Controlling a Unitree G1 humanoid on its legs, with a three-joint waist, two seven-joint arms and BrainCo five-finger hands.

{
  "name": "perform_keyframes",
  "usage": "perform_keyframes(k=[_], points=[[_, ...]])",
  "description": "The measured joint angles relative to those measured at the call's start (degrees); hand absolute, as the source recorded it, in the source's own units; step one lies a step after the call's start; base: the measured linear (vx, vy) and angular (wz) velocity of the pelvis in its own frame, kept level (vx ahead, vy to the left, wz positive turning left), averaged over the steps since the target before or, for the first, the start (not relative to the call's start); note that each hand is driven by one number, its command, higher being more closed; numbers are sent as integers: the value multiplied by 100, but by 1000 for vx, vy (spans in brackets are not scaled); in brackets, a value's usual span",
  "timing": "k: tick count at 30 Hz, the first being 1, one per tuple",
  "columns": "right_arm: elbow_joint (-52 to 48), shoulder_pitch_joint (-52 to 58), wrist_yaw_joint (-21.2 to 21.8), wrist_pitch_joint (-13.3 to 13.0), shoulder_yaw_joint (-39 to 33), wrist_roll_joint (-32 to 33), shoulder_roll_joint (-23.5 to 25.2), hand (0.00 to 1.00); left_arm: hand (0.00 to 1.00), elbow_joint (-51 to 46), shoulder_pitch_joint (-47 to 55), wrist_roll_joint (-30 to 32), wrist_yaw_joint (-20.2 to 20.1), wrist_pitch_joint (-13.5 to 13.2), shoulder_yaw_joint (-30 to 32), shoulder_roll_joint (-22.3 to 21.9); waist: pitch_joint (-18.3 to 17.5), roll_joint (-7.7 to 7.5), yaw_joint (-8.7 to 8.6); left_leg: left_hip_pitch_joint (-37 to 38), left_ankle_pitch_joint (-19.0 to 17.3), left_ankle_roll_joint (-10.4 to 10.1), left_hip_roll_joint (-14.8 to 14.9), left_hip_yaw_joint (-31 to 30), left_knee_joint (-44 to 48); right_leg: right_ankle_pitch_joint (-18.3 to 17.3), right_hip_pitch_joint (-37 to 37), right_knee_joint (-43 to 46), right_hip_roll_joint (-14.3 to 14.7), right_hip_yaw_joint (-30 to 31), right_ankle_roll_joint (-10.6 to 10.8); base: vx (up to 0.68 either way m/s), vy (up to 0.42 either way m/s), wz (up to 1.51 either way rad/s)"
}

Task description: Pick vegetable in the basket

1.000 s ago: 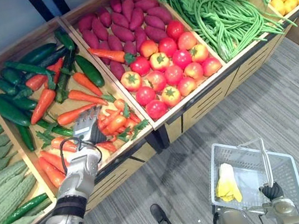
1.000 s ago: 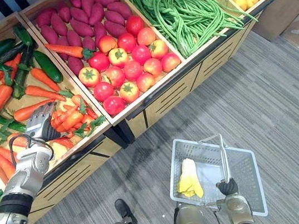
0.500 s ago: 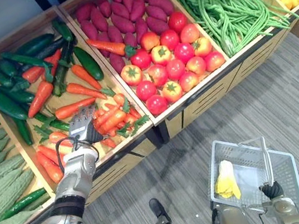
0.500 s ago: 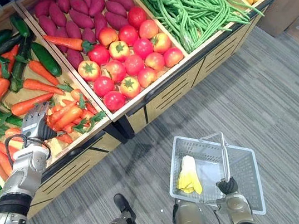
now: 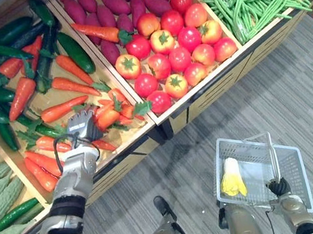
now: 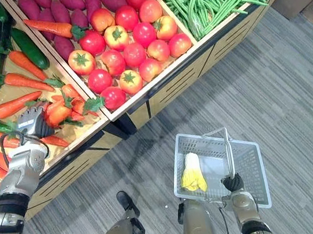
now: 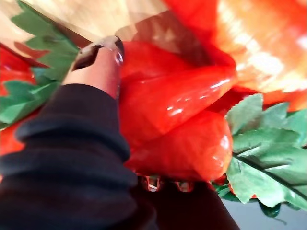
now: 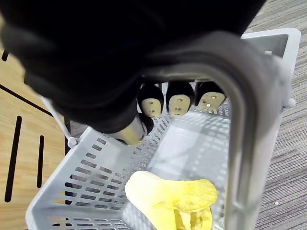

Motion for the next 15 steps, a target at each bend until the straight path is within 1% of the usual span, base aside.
perform_keyframes(k=[4, 10, 15], points=[[-11, -36, -1, -4, 107, 1, -34, 100, 100, 20, -81, 42, -6, -19, -141, 5, 76, -67, -14, -4, -2, -1, 17, 82, 45, 15, -36, -7, 16, 113, 4, -19, -24, -10], [3, -29, -6, -5, 104, 2, -48, 100, 100, 236, -117, 56, 12, -25, -157, 27, 79, -68, -19, 2, -1, 0, 13, 125, 100, 68, -43, -22, 9, 142, -15, -6, -11, -4], [46, -15, -4, -3, 105, -1, -48, 100, 100, 368, -98, 69, -48, -20, -223, 25, 79, -69, -26, 93, -1, 1, 28, 58, 144, 68, 120, -47, 5, 55, -15, 0, -14, 5]])
